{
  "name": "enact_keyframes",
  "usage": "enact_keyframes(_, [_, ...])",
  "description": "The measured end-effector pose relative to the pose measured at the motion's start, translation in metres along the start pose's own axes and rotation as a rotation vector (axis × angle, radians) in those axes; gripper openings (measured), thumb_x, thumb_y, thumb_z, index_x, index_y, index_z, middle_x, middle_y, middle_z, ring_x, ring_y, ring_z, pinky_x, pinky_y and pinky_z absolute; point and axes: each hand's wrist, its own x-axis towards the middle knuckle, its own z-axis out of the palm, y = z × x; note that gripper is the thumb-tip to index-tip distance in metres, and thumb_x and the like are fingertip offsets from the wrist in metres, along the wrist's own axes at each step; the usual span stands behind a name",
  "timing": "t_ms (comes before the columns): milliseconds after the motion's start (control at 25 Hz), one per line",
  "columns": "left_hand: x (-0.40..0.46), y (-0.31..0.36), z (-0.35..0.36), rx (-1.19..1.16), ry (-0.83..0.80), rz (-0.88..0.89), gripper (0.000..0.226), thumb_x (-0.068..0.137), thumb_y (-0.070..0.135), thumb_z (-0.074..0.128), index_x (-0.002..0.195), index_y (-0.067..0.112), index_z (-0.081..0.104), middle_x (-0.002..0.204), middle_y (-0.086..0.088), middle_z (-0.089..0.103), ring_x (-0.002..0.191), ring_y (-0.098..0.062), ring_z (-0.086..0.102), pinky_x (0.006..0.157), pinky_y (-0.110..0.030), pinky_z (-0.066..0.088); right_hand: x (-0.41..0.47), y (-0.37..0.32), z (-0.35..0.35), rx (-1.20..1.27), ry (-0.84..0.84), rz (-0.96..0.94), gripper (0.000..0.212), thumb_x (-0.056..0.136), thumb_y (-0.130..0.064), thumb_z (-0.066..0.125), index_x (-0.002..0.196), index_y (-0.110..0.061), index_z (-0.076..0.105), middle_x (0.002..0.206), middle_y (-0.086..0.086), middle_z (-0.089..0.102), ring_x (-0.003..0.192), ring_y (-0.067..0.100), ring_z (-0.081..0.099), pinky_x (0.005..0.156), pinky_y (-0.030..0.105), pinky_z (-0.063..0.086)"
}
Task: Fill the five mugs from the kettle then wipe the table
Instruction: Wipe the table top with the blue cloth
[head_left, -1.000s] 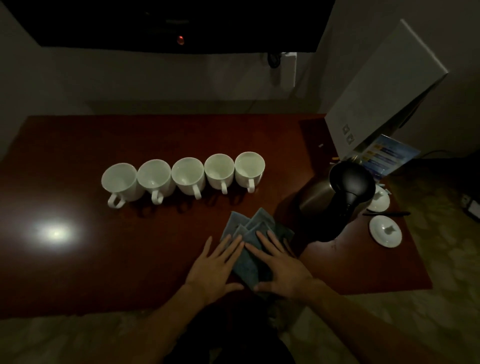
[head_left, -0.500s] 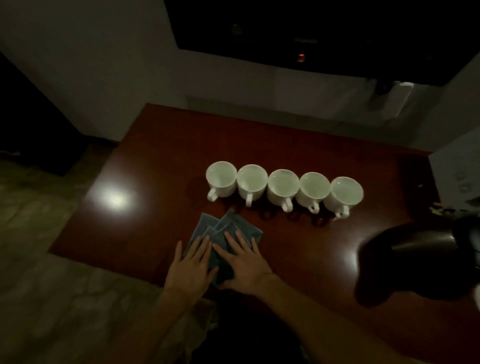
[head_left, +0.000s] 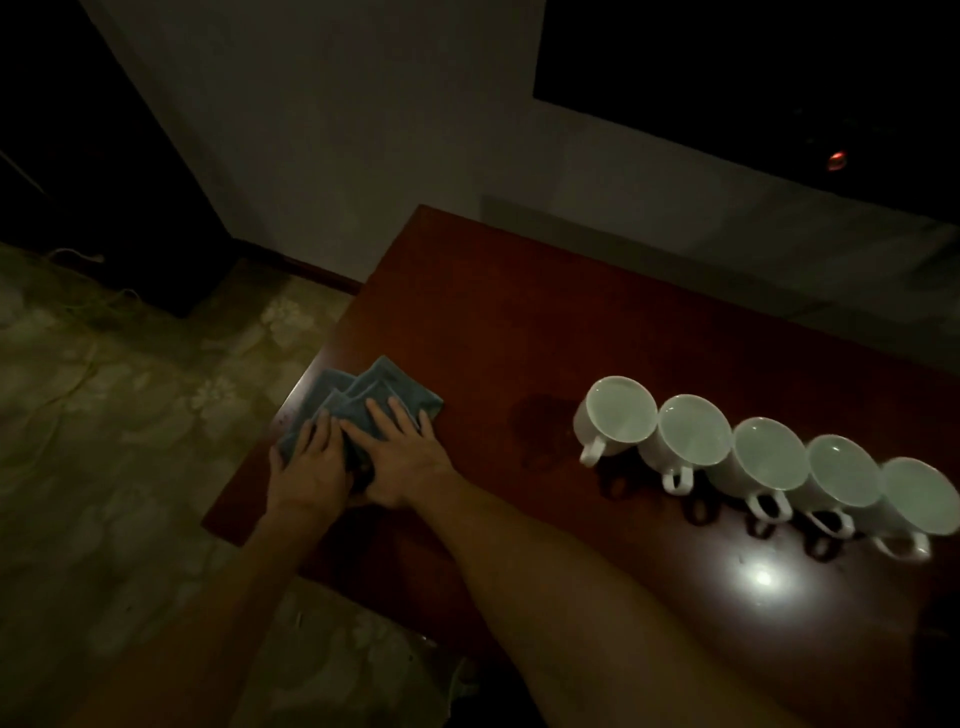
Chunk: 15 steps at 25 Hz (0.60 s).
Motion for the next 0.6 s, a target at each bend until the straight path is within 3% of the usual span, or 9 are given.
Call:
enact_keyframes(200, [0.013,-0.009,0.006,-0.092,0.078,0.017,0.071,0.094,0.027,0.058,0.156,0.017,0.024,0.166,-0.002,0.01,0.153,-0.017,0.008,0.118,-0.06,0.018,0.0,-0.007,-0.001,0.006,-0.002,0.046,0.11,0.083,-0.066,0.071,0.162,-0.044,-0.003,0.171,0.001,-0.02,0.156,0.028,-0.023,0.123,0.058,-0.014])
enact_keyframes(320, [-0.006,0.01,0.008,-0.074,0.04,0.041,0.071,0.092,0.024,0.06,0.154,0.02,0.027,0.166,0.0,0.012,0.152,-0.016,0.009,0.118,-0.06,0.017,-0.028,0.002,0.009,0.043,-0.005,0.059,0.111,0.084,-0.064,0.071,0.163,-0.041,-0.003,0.171,0.001,-0.021,0.156,0.028,-0.023,0.123,0.057,-0.015])
enact_keyframes(600, [-0.103,0.094,0.047,0.077,0.014,0.141,0.08,0.094,0.049,0.054,0.158,0.023,0.014,0.167,0.003,0.003,0.153,-0.014,0.008,0.121,-0.045,0.02,-0.158,0.054,0.07,0.178,0.134,0.068,0.098,0.089,-0.066,0.065,0.163,-0.041,0.006,0.173,-0.002,-0.012,0.157,0.023,-0.018,0.125,0.056,-0.014])
